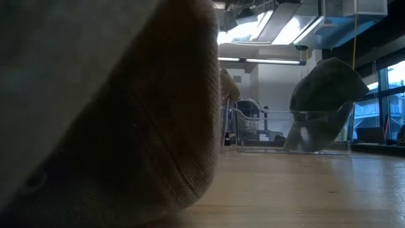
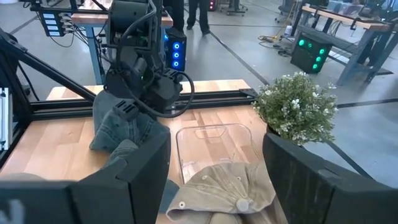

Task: Pick & Place hat
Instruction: Put the left black cap into the right transparent bin

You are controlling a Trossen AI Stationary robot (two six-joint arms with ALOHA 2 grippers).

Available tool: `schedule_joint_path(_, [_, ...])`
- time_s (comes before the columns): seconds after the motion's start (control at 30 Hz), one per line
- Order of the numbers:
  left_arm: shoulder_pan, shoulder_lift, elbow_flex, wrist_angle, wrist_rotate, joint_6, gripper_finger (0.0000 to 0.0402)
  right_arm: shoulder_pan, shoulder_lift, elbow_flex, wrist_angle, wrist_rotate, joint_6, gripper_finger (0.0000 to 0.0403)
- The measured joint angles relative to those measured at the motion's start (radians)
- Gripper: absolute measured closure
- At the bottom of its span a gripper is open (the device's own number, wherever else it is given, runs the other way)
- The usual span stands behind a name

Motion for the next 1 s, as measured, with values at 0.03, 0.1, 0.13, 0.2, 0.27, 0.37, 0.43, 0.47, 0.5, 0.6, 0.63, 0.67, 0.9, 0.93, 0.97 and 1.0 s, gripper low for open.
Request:
schedule_joint_path(0.03, [0.000,0.000,0.000,0.000,-0.006,0.008,0.0274,0.000,0.000,0.000,0.002,0.000,0.000,0.0147])
schedule_joint_path(0.1, [0.000,0.000,0.000,0.000,-0.018,0.028,0.0274,0.000,0.000,0.000,0.002,0.000,0.000,0.0147])
schedule_joint_path(0.13, [0.000,0.000,0.000,0.000,-0.019,0.036,0.0274,0.000,0.000,0.000,0.002,0.000,0.000,0.0147])
schedule_joint_path(0.2, [0.000,0.000,0.000,0.001,-0.018,0.048,0.0274,0.000,0.000,0.000,0.002,0.000,0.000,0.0147])
schedule_joint_path(0.27, [0.000,0.000,0.000,0.003,-0.006,0.040,0.0269,0.000,0.000,0.000,0.002,0.000,0.000,0.0147])
schedule_joint_path(0.37, [0.000,0.000,0.000,0.010,0.040,0.040,0.0252,0.000,0.000,0.000,0.005,0.000,-0.001,0.0147])
schedule_joint_path(0.43, [0.000,0.000,0.000,0.013,0.043,0.040,0.0235,-0.001,0.000,0.000,0.009,0.000,-0.002,0.0147])
schedule_joint_path(0.47, [0.000,0.000,0.000,0.018,0.042,0.040,0.0227,-0.004,0.000,0.000,0.008,0.000,-0.002,0.0147])
schedule_joint_path(0.5, [0.000,0.000,0.000,0.023,0.040,0.040,0.0220,-0.007,0.000,0.000,0.009,0.000,-0.001,0.0147])
schedule_joint_path(0.6, [0.000,0.000,0.000,0.031,0.038,0.039,0.0204,-0.015,0.000,0.000,0.008,0.000,0.002,0.0147])
schedule_joint_path(0.63, [0.000,0.000,0.000,0.036,0.039,0.039,0.0202,-0.019,0.000,0.000,0.008,0.000,0.002,0.0147])
schedule_joint_path(0.67, [0.000,0.000,0.000,0.041,0.042,0.040,0.0200,-0.022,0.000,0.000,0.008,0.000,0.003,0.0147])
schedule_joint_path(0.9, [0.017,0.000,-0.077,0.196,0.109,0.040,0.0206,-0.027,0.000,0.000,0.008,0.000,0.003,0.0147])
schedule_joint_path(0.93, [0.024,0.006,-0.092,0.217,0.117,0.039,0.0207,-0.027,0.000,0.000,0.008,0.000,0.002,0.0147])
schedule_joint_path(0.97, [0.032,0.010,-0.106,0.231,0.117,0.036,0.0209,-0.027,0.000,0.000,0.008,0.000,0.002,0.0147])
schedule_joint_path(1.0, [0.040,0.011,-0.116,0.232,0.117,0.024,0.0210,-0.027,0.000,0.000,0.008,0.000,0.002,0.0147])
